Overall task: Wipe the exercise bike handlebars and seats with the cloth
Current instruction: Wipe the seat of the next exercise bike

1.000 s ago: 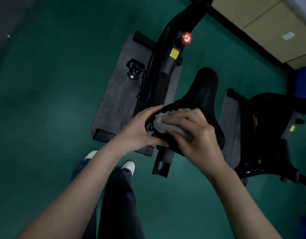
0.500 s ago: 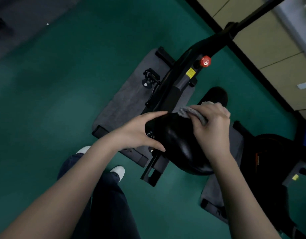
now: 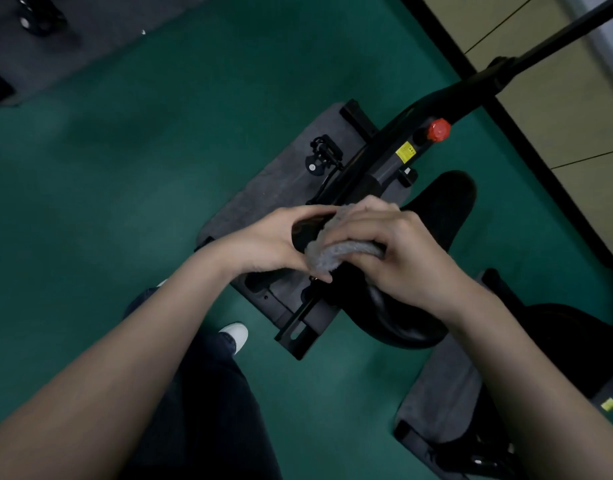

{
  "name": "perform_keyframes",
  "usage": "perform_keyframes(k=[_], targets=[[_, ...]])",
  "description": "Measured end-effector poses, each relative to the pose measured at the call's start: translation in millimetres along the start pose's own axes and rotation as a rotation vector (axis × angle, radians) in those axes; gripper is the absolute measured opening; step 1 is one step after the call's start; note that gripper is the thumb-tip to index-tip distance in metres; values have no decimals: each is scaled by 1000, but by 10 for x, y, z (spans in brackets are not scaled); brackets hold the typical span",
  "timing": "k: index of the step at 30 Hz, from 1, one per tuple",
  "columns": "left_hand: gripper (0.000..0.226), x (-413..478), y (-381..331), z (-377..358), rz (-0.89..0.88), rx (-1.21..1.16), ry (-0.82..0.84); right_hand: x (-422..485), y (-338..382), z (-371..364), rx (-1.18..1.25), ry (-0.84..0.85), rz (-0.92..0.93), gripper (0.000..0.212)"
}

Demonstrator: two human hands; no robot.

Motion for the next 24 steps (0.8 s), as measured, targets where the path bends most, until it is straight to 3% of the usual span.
perform_keyframes(k=[9, 14, 19, 24], targets=[[85, -69, -2, -5, -10, -26, -32, -96, 24, 41, -38, -210, -33, 19], [94, -61, 4, -47, 16, 22, 32, -703, 42, 47, 35, -341, -86, 20], [94, -75, -26, -46, 32, 43, 35, -1504, -296, 208, 44, -819, -358, 14], [100, -78, -7, -61, 11, -4, 37, -2137, -659, -80, 308, -1363, -761, 21]])
Point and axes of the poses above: each hand's wrist, its own x-axis towards the middle knuckle, its own z-axis out of the back of the hand, y = z × x, the point moved 9 cm from there along x, towards the middle knuckle, and after that the axes turned 3 degrees about z, right-handed, at the moved point
